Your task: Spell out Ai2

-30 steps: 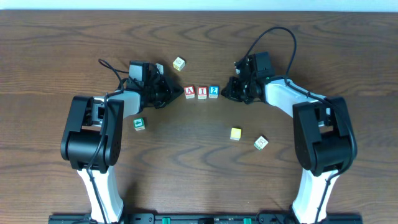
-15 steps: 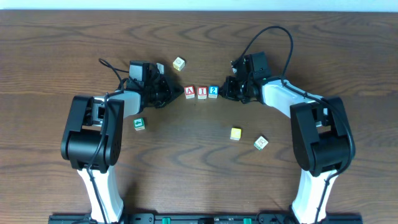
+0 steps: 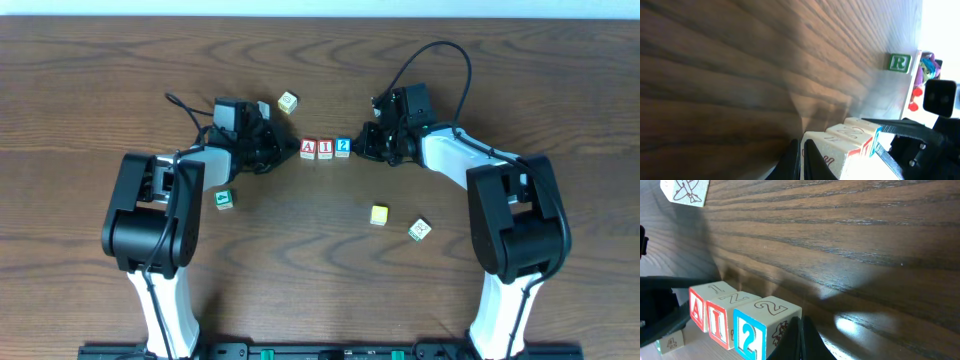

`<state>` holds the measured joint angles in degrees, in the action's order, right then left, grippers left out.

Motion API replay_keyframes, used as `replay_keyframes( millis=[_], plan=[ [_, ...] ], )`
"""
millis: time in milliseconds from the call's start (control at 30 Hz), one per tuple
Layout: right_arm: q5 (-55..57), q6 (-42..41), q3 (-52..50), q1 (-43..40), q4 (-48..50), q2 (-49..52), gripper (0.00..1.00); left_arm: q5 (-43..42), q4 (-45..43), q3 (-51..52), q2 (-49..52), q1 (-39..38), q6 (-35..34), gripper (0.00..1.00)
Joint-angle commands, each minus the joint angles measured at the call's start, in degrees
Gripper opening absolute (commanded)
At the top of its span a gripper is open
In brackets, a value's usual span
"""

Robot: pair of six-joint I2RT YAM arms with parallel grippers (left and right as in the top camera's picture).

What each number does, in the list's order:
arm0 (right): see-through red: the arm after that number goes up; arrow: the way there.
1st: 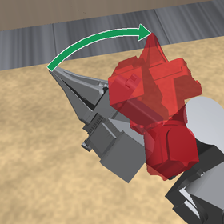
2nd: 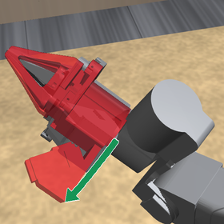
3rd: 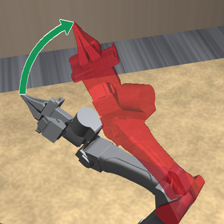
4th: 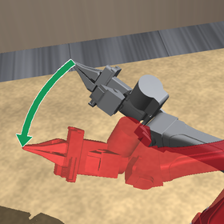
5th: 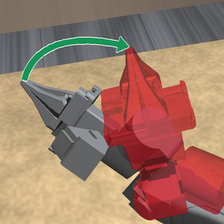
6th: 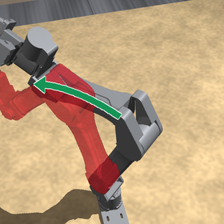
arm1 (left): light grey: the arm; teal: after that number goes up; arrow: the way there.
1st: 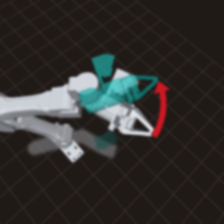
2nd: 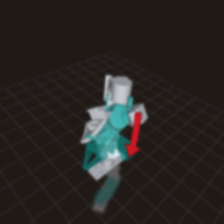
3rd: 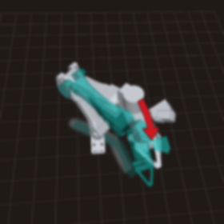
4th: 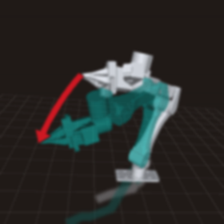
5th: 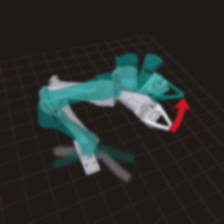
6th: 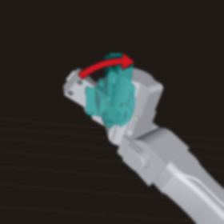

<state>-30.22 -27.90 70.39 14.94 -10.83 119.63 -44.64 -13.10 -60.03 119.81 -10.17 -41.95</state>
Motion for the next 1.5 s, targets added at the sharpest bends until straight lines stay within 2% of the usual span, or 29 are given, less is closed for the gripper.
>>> replay_keyframes(
  millis=[0,767,967,1067,1333,1467],
  plan=[
    [-0.2,-0.4,-0.2,0.5,0.2,1.4,0.01,-0.4,-0.1,-0.9,1.3,-0.1,1.1,0.06],
    [-0.2,-0.2,-0.2,1.0,-0.1,1.3,0.01,-0.5,-0.1,-0.9,1.2,0.8,1.1,0.06],
    [2.4,4.2,1.4,-1.3,-6.4,-1.8,0.01,-3.6,0.0,-1.2,-0.8,4.7,2.8,0.06],
    [6.6,6.0,2.0,-1.8,-10.4,-6.4,0.01,-3.6,1.7,-1.4,-5.3,5.4,6.2,0.06],
    [18.9,8.5,2.0,-1.3,-24.1,-28.5,0.01,5.3,20.9,-2.0,-25.9,5.5,24.0,0.05],
    [23.0,8.7,2.0,0.6,-31.8,-39.9,0.01,10.1,32.8,-2.0,-35.8,5.3,29.6,0.06]
  ],
)
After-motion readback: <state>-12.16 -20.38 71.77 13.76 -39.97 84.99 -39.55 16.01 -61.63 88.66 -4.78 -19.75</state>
